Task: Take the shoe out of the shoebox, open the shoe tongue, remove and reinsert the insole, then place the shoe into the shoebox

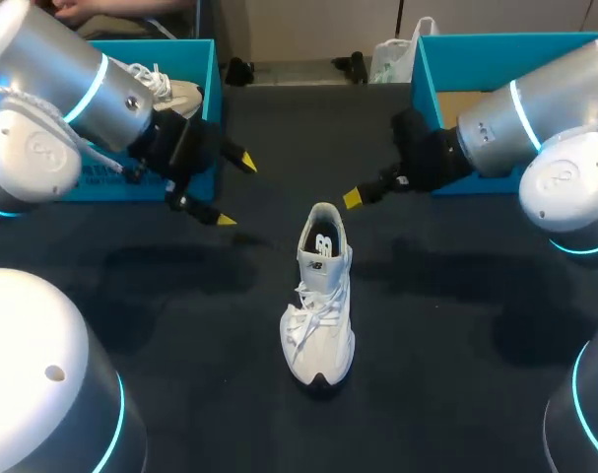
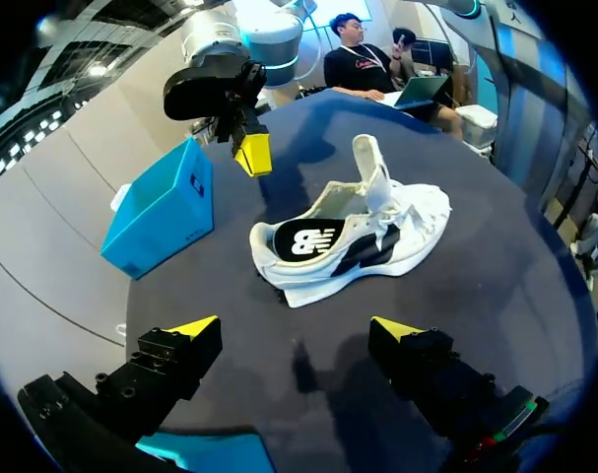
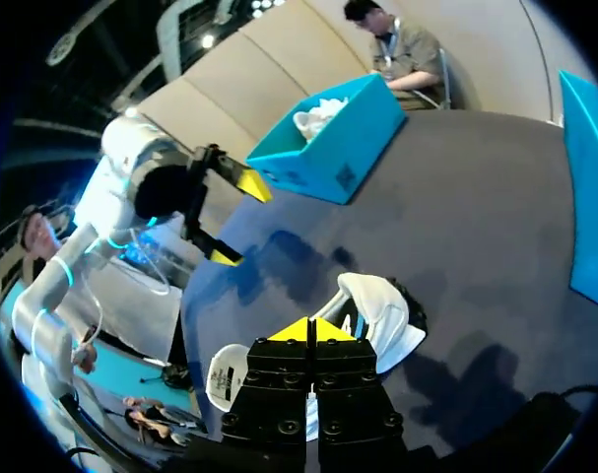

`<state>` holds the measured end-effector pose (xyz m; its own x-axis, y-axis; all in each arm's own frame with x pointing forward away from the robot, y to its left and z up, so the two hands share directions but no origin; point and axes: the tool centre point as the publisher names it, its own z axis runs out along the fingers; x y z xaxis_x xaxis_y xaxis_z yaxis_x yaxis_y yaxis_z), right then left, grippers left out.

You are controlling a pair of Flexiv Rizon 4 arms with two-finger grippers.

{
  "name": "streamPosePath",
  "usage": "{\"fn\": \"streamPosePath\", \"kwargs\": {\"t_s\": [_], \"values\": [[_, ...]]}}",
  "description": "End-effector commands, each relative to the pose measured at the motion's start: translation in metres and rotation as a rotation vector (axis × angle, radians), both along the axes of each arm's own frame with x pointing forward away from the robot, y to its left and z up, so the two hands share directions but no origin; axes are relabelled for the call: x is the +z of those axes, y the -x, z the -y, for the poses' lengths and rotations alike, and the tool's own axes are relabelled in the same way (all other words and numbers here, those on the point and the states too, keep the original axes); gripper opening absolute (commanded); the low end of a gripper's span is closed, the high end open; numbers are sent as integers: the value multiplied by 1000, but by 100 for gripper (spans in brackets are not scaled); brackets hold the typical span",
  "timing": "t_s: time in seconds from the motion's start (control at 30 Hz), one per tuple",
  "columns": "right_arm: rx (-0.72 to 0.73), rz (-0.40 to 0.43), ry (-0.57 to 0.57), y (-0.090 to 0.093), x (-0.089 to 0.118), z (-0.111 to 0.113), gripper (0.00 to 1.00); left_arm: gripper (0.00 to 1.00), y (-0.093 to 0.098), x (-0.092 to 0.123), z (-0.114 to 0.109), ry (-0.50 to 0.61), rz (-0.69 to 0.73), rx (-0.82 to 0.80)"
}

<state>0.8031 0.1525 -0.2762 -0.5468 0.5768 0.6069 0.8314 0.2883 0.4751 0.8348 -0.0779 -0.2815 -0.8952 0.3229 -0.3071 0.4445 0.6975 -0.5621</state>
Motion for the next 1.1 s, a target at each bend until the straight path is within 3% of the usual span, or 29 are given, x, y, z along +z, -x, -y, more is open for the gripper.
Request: {"fn": "streamPosePath", "kwargs": {"t_s": [0.03,0.17,0.67,0.97,1.1], "values": [[-65,8,156,0,10,-5,0,100,-3,27,-19,-21,-10,-20],[-86,-9,208,3,11,-10,0,100,-6,42,-31,-31,-3,-24],[-86,-9,208,3,11,-10,0,100,-25,94,-75,-108,-4,-138],[-86,-9,208,3,11,-10,0,100,-42,116,-103,-118,23,-122],[-150,-52,362,-1,-2,-16,0,100,-48,122,-111,-126,26,-125]]}}
